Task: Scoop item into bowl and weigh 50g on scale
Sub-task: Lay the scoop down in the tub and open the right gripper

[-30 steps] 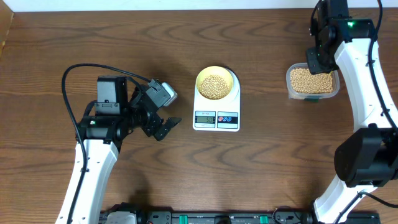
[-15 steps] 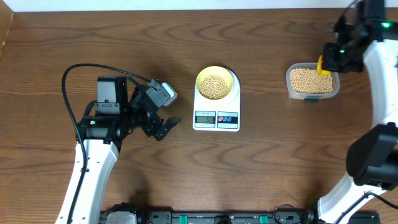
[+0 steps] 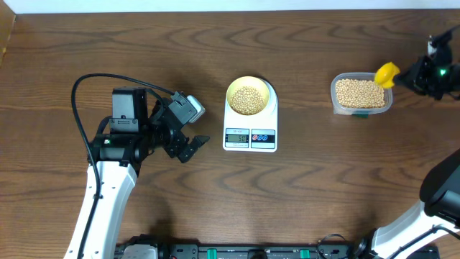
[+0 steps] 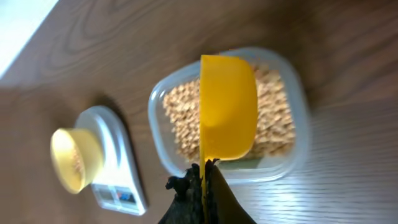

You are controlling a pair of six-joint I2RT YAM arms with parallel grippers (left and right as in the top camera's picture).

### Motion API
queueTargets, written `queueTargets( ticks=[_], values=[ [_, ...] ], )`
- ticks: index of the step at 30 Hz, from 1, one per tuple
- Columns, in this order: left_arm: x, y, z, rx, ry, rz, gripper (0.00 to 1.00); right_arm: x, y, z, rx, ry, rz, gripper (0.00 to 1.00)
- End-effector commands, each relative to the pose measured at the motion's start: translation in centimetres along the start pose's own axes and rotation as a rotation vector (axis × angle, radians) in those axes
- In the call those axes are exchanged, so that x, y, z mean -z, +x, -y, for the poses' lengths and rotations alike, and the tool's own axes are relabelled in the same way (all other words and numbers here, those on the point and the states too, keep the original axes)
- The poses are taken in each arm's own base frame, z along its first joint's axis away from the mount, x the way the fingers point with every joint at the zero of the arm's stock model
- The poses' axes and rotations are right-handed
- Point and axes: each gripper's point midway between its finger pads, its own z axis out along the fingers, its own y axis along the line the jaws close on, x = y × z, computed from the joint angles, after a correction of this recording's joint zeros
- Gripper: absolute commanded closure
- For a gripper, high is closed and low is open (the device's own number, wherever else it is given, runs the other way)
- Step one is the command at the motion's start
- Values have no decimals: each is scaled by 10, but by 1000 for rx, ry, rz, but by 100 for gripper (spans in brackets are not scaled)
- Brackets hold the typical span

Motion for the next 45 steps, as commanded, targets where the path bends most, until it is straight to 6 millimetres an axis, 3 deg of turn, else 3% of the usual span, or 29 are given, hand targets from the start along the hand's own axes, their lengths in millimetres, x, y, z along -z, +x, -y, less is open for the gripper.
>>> queueTargets(
  ticks=[1,5,9,12,17,22,25,26,28,34,36,41,45],
  values=[
    [2,-6,-1,4,-2,13,2,-1,13,-21,39,-158,-14,99],
    [2,-6,-1,3,-2,13,2,-13,28,-8,45,-155,-48,99],
    [2,-6,-1,3,-2,13,2,-18,30,8,25,-145,-28,99],
    [2,-6,-1,4,-1,12,3,-13,25,22,-27,-135,2,97],
    [2,-6,-1,4,-2,12,2,2,21,50,-134,-97,42,83],
    [2,-6,-1,3,-1,12,2,9,20,61,-190,-83,59,78],
    [2,-6,-1,4,-2,12,2,9,20,62,-193,-83,60,68],
    [2,-6,-1,4,-1,12,2,9,19,62,-190,-82,63,58],
    [2,-6,-1,3,-2,13,2,9,16,65,-191,-64,73,50],
    [2,-6,-1,4,-1,12,2,11,4,87,-212,52,125,38],
    [2,-6,-1,4,-1,12,2,12,-1,98,-219,113,147,23],
    [2,-6,-1,3,-1,12,3,18,-13,115,-208,209,203,3],
    [2,-6,-1,3,-1,12,2,21,-24,117,-180,215,246,1]
  ],
)
